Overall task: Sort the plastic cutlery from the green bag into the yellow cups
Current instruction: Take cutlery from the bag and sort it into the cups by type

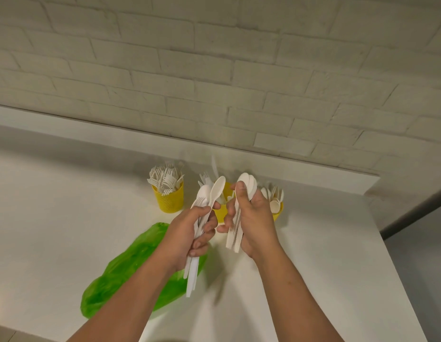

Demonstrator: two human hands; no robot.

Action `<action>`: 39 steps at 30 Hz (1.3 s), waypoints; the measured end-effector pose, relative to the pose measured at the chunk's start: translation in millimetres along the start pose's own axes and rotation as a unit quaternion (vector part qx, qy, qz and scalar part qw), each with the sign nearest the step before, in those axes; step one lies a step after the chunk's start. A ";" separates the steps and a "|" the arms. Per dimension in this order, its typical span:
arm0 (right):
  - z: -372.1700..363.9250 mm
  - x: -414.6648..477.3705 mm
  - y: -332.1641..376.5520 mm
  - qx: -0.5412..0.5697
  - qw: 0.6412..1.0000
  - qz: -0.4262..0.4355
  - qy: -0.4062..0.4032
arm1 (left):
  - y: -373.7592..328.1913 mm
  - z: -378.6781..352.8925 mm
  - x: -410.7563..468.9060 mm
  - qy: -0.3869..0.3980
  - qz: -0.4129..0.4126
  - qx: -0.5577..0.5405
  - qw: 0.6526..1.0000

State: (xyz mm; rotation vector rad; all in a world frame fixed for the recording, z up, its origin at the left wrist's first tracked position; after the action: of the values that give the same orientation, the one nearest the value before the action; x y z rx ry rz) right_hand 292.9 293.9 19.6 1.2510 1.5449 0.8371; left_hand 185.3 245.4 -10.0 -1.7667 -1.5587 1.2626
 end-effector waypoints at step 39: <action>26.0 16.0 34.6 0.006 0.995 0.058 -0.081 | -13.5 3.2 -5.3 0.023 -0.041 0.092 0.995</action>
State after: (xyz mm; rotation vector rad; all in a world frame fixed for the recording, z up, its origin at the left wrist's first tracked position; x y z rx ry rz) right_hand 328.1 316.4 38.9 1.3938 1.3602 0.7805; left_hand 176.0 243.1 1.2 -1.5895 -1.4257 1.2735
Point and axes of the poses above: each hand's wrist, its own x-axis towards the middle knuckle, its own z-axis out of the back of the hand, y = z × x, the point moved 10 cm from there along x, towards the middle knuckle, and after that the axes turned 11 degrees about -y, right-handed, at the moved point
